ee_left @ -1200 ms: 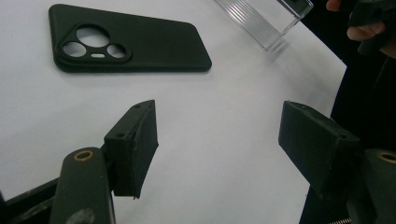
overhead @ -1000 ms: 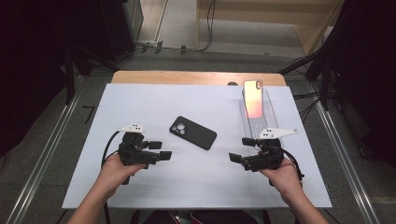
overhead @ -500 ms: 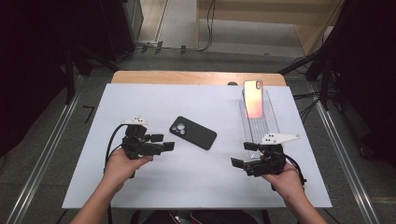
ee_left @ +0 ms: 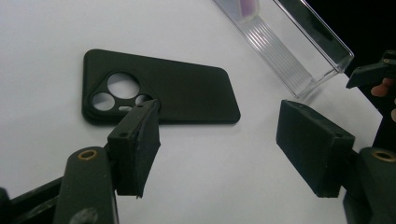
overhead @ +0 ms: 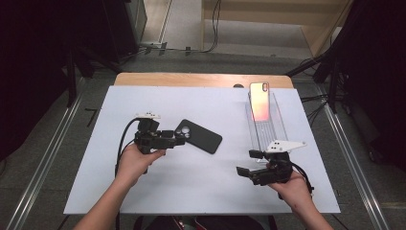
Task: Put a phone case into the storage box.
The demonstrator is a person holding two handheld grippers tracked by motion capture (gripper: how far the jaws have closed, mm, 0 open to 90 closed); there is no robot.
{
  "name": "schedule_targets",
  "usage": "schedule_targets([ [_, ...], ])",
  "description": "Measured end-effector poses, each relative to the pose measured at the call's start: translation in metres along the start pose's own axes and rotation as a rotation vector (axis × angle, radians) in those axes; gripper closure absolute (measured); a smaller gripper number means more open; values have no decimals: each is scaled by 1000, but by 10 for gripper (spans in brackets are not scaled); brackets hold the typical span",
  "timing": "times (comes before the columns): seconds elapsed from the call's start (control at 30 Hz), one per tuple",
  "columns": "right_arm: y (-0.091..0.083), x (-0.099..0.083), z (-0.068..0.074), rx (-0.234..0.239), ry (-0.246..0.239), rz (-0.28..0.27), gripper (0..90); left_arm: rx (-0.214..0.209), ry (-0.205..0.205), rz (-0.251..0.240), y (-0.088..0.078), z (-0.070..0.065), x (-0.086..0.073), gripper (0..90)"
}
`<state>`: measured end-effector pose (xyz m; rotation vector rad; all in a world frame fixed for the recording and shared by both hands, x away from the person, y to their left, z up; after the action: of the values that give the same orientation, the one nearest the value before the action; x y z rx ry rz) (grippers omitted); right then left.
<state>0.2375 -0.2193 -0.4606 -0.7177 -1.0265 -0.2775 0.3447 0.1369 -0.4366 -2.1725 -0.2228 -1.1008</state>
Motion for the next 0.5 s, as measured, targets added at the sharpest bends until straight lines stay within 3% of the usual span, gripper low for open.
schedule_targets([
  [0.33, 1, 0, 1, 7, -1, -1, 120, 12, 4, 27, 23, -5, 8, 308],
  [0.5, 7, 4, 2, 12, -15, -8, 120, -8, 17, 21, 19, -6, 8, 307],
])
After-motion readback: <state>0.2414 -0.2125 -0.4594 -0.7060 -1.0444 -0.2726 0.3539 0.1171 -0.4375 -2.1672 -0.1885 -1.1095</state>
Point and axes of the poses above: each handheld gripper's, and its own axes: y roughly forward along the jaws, x roughly out of its top, z roughly to its left, the point moved 1 cm from there along y, roughly forward along the jaws, and after that the axes turned 10 degrees about -z, right-handed, at the moved point
